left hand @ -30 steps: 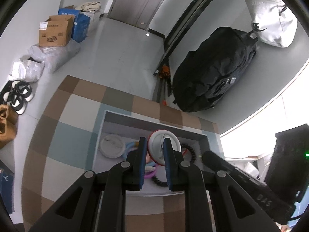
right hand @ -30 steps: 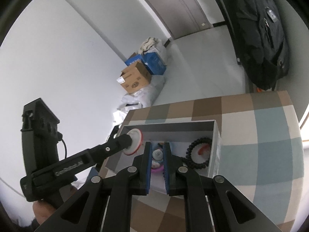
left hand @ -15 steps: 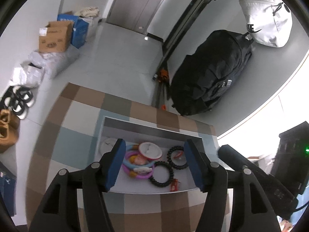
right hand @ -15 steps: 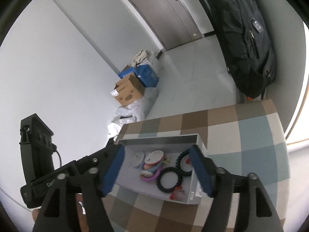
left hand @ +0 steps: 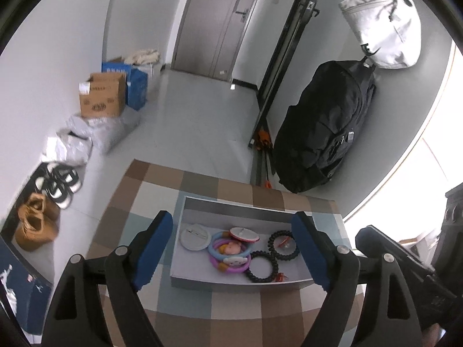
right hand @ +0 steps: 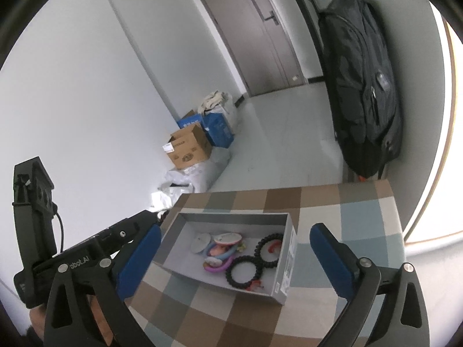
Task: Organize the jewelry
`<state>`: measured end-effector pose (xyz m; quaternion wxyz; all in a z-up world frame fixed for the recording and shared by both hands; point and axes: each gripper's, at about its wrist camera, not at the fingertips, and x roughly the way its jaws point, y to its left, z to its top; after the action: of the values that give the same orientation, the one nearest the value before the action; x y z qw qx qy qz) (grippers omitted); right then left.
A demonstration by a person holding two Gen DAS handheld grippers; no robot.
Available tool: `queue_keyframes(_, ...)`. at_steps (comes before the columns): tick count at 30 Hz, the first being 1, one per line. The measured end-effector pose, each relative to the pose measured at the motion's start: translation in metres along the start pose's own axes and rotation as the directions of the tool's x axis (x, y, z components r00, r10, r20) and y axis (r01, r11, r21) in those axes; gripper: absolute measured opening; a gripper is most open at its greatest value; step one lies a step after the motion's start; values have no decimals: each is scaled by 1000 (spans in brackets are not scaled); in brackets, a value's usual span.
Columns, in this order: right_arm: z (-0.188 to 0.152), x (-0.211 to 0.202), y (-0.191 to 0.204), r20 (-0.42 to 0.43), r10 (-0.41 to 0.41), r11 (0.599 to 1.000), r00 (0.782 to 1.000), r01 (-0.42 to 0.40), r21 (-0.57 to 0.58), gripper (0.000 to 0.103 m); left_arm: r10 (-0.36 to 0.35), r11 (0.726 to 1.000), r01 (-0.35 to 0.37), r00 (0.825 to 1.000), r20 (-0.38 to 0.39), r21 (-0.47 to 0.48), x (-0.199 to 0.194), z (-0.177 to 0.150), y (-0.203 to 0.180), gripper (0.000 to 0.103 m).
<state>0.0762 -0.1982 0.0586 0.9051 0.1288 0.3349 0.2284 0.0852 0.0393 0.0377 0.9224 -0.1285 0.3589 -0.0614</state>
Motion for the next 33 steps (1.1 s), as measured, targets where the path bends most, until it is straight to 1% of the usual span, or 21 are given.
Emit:
queue_keyframes(2, -5, -8, 3, 32, 7, 999, 999, -6, -41, 103, 8, 1000, -8, 1000, 11, 8, -4, -2, -1, 81)
queue_keyframes(4, -9, -13, 5, 52, -4, 998, 999, 7, -69, 103, 7, 1000, -7, 1000, 19, 18, -9, -5, -2, 82)
queue_keyframes(7, -16, -19, 2, 57, -7, 998, 998, 10, -64, 103, 21, 999, -22, 999, 41, 34, -16, -12, -3, 83)
queue_keyframes(10, -23, -26, 1, 59, -6, 999, 998, 9, -53, 103, 47, 997, -51, 997, 66, 51, -22, -22, -5, 87)
queue_keyframes(11, -27, -29, 2, 66, -8, 998, 998, 12, -64, 103, 65, 996, -68, 995, 73, 48, -24, -28, -4, 87)
queue_keyframes(16, -40, -36, 8, 80, -26, 991, 996, 36, -127, 103, 88, 994, -92, 993, 73, 58, -27, -40, -6, 88)
queue_keyframes(25, -59, -35, 9, 77, -47, 984, 996, 59, -165, 103, 131, 986, -139, 987, 91, 88, -31, -56, -6, 88)
queue_keyframes(27, -62, -33, 8, 71, -51, 985, 996, 62, -163, 103, 138, 984, -149, 985, 106, 95, -34, -58, -7, 88)
queue_keyframes(33, -64, -31, 8, 68, -41, 984, 997, 52, -170, 103, 152, 980, -165, 981, 117, 110, -33, -60, -9, 88)
